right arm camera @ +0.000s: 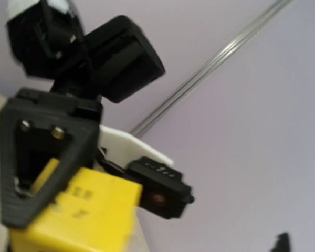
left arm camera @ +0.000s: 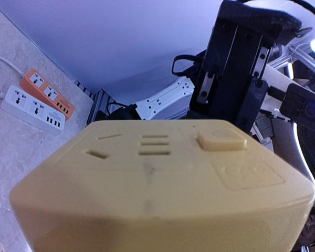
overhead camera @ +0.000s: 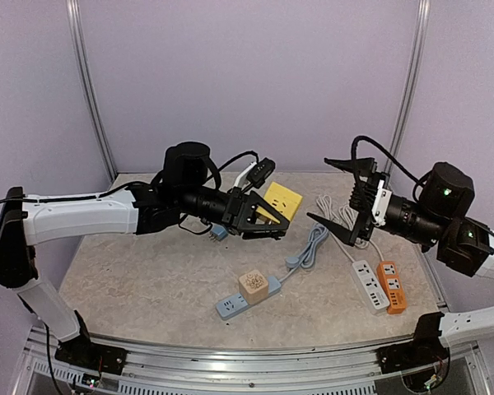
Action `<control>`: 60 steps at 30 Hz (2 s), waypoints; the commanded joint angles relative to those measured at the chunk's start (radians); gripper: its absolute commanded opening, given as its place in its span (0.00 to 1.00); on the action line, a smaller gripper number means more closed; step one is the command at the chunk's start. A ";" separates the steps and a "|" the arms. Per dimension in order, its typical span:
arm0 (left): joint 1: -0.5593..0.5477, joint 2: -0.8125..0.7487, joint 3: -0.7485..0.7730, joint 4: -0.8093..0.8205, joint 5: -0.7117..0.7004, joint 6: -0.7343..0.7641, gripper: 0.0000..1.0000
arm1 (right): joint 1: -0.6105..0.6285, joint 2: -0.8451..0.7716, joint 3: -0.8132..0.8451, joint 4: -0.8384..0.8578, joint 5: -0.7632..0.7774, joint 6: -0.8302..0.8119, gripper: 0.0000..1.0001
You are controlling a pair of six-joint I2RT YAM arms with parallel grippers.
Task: Insert the plug
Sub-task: Pass from the left arm to the right
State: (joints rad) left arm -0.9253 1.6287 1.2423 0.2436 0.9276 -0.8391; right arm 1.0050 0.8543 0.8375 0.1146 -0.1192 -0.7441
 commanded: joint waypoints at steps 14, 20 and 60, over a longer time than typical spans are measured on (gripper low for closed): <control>-0.155 0.008 0.296 -0.871 0.076 0.658 0.23 | 0.004 0.031 0.148 -0.583 -0.255 -0.170 0.95; -0.182 0.064 0.336 -0.914 0.080 0.677 0.23 | 0.006 0.051 0.127 -0.533 -0.364 -0.150 0.93; -0.175 0.086 0.345 -0.830 0.113 0.645 0.31 | 0.135 0.160 0.080 -0.392 -0.410 -0.103 0.76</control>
State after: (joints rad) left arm -1.1126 1.7103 1.5574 -0.6437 1.0126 -0.1925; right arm 1.1236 1.0061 0.9226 -0.2405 -0.5129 -0.8570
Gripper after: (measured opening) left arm 0.607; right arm 0.807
